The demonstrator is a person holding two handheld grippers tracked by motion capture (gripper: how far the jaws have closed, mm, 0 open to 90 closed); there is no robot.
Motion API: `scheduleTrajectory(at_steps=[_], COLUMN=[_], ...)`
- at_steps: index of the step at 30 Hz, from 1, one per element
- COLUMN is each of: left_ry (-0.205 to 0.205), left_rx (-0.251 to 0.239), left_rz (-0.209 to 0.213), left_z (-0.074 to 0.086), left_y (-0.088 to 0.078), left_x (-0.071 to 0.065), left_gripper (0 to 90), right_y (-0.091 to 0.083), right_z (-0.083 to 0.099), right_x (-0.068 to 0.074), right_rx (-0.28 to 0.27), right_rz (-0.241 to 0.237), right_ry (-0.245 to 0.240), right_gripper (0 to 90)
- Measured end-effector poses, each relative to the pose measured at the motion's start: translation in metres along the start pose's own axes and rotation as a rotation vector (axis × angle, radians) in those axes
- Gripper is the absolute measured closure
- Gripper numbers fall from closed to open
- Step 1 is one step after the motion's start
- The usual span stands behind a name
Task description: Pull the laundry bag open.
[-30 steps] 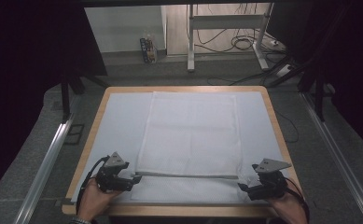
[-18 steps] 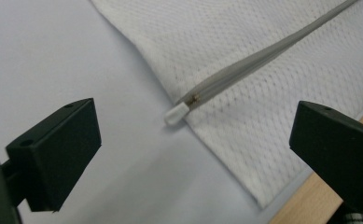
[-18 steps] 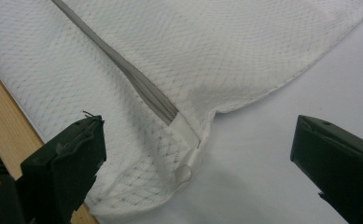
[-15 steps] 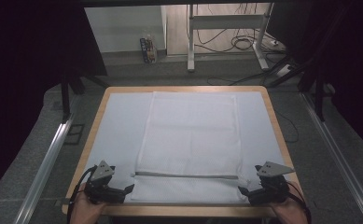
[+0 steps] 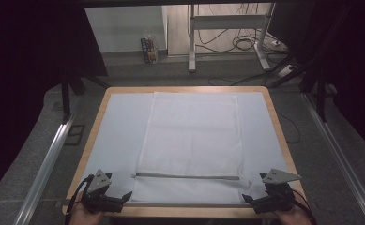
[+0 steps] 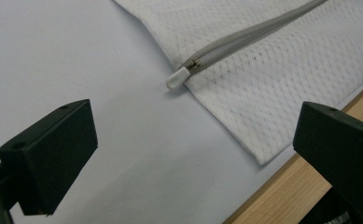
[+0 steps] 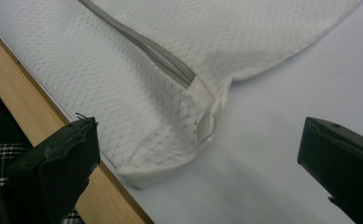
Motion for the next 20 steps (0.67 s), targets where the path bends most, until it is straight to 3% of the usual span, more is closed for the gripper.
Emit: scheduleTrajectory(at_steps=[3,9,20], left_ry=[0.006,-0.007,-0.003], left_rx=[0.024,0.027,0.043], left_rz=[-0.004,-0.007,-0.031], left_z=[0.0031,0.0042,0.0048], left_y=[0.0023,0.0023,0.0036], left_x=[-0.0003,0.0013,0.0019], left_gripper=[0.0,0.0,0.0], right_y=[-0.0014,-0.0044,0.0006], right_z=[0.0032,0.0043,0.0071], right_x=[-0.0015,-0.0025,-0.0010], right_rx=[0.003,-0.007,0.033], right_rz=[-0.002,-0.008,0.004], right_ry=[0.021,0.044,0.013], right_gripper=[0.0,0.0,0.0])
Point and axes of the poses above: each handheld gripper's, and its own axes: y roughly forward along the jaws, z roughly out of its underside, x roughly to its left, the point moved 9 cm from there along y, roughly forward along the jaws, and after that the axes turned 9 degrees about z, right-handed, at the moved point
